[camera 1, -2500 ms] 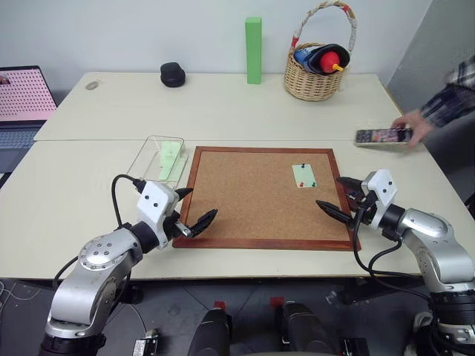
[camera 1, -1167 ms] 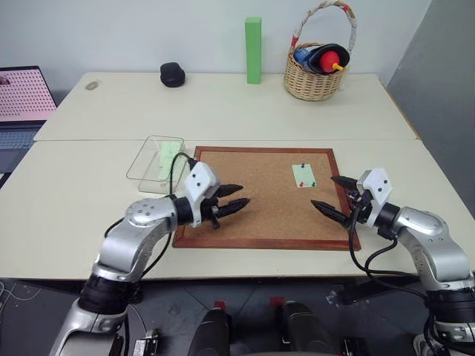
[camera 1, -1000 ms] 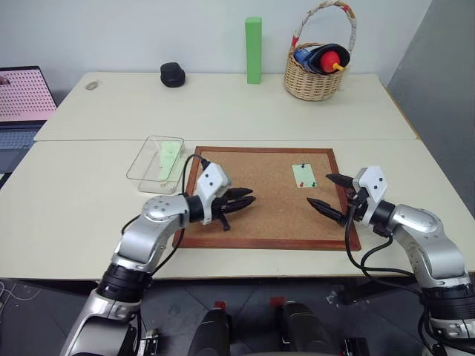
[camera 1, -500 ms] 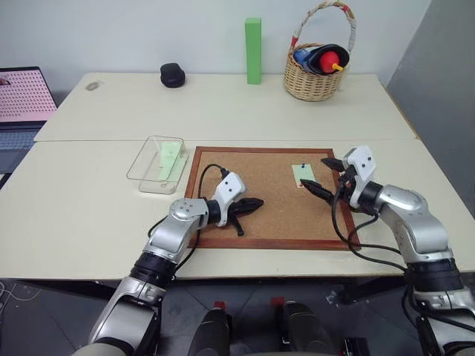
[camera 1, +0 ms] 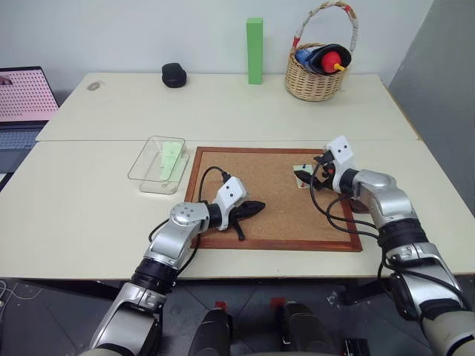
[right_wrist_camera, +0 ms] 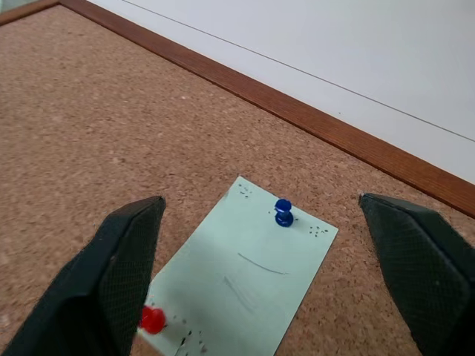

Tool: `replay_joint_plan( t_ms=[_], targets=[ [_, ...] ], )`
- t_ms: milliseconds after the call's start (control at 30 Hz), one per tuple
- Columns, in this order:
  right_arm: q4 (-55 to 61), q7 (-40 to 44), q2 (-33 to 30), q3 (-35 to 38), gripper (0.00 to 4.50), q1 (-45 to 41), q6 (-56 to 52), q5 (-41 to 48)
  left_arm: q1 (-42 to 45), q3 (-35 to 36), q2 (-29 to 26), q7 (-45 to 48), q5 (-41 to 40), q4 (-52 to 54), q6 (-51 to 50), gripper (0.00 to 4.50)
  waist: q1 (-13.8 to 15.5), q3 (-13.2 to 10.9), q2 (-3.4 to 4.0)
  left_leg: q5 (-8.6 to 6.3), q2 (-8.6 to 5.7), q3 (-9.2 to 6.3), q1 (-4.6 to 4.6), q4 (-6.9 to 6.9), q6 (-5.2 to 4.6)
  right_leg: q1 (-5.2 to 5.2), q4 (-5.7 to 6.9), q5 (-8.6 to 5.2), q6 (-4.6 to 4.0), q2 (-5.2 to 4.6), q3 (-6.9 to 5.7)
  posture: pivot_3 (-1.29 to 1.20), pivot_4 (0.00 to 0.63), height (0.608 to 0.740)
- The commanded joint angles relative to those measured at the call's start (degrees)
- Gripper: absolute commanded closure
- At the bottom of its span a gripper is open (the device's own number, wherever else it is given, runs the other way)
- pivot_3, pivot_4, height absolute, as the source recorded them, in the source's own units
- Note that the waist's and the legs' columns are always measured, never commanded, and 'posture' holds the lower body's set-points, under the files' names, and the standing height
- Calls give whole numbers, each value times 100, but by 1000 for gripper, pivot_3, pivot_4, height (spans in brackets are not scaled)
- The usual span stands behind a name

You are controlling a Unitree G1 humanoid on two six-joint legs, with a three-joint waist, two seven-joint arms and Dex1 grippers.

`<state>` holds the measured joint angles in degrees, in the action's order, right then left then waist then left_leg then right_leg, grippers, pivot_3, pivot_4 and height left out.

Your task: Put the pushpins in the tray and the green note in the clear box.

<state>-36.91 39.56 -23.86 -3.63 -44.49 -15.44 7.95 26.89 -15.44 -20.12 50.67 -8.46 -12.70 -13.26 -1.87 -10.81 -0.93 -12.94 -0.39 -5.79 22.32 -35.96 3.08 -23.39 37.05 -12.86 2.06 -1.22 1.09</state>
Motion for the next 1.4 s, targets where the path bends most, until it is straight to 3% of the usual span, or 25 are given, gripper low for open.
replay_joint_plan(
  t_ms=[33, 300, 600, 1167, 1400],
  targets=[
    [-686, -82, 143, 34, 1112, -451, 545, -187, -263, -148, -50, 52, 117, 105, -193, 4500, -2, 0, 1, 0, 1, 0, 0, 0, 0, 0, 0, 0, 0, 0, 0, 0, 150, 740],
    [-1501, -218, 269, 92, 2746, -731, 1010, -402, -311, -131, -98, 65, 123, 213, -274, 4500, -8, 1, 2, 0, 1, 5, -6, 1, 0, 0, 3, 0, 0, 1, 7, 0, 150, 740],
    [-1614, -246, 273, 188, 4489, -787, 1218, -423, -334, -159, -160, 76, 156, 221, -338, 4500, -16, 2, 3, 0, 1, 9, -11, 1, 0, 1, 7, 0, 0, 2, 11, 0, 150, 740],
    [-526, -98, 169, 551, 4489, -555, 587, -34, -224, -279, -246, 50, 332, -48, -537, 4500, -24, 4, 6, 0, 3, 13, -38, 1, -1, 18, 12, 0, 0, 3, 16, 0, 150, 740],
    [997, 73, -334, 811, 4489, 42, -235, 240, -272, -307, -242, 45, 329, -9, -521, 4500, -11, 6, 9, 0, 2, 14, -36, 1, -1, 18, 12, 0, 0, 3, 17, 0, 150, 740]
  ],
)
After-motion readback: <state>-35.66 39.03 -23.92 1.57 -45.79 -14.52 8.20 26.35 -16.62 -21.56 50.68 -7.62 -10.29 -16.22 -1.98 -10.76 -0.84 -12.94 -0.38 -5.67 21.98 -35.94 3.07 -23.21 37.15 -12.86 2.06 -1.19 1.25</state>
